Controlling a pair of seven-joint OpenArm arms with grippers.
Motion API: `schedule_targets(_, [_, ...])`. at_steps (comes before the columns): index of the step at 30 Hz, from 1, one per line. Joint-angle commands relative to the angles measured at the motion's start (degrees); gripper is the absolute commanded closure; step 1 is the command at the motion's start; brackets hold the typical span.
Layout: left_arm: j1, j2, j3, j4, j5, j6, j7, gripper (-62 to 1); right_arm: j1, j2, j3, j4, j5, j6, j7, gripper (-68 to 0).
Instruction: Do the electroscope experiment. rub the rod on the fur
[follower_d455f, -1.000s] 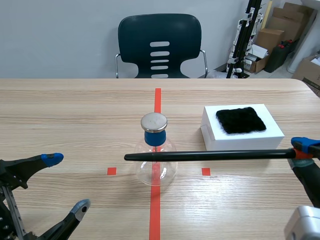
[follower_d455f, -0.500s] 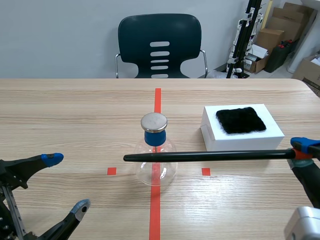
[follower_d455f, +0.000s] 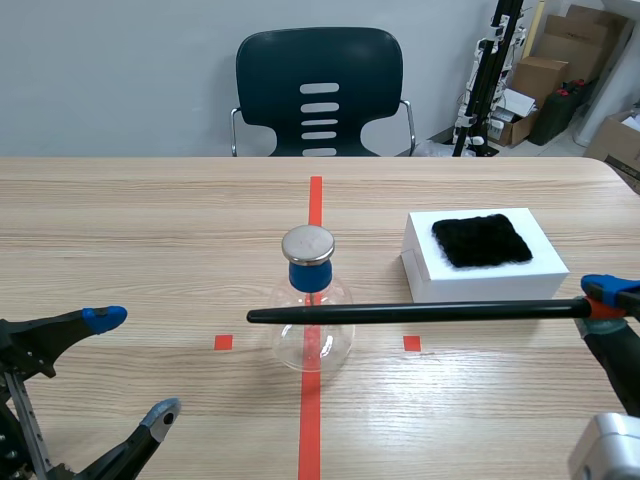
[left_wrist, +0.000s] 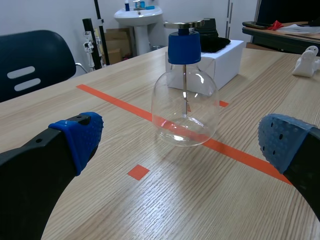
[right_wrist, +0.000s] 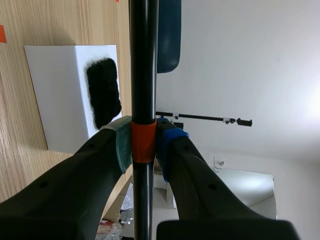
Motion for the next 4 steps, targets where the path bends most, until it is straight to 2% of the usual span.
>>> schedule_targets(1, [0.0,0.0,0.0,0.7,-0.4,0.0,-0.9,-62.3,0.3,0.3,0.3,0.2,0.6,-0.9,0.0,-0.4])
schedule_targets(4, [0.0,0.0,0.0,0.7,-0.4,0.0,-0.9,-62.3,0.3,0.3,0.3,0.2,-0.3,-0.9,0.0,-0.4])
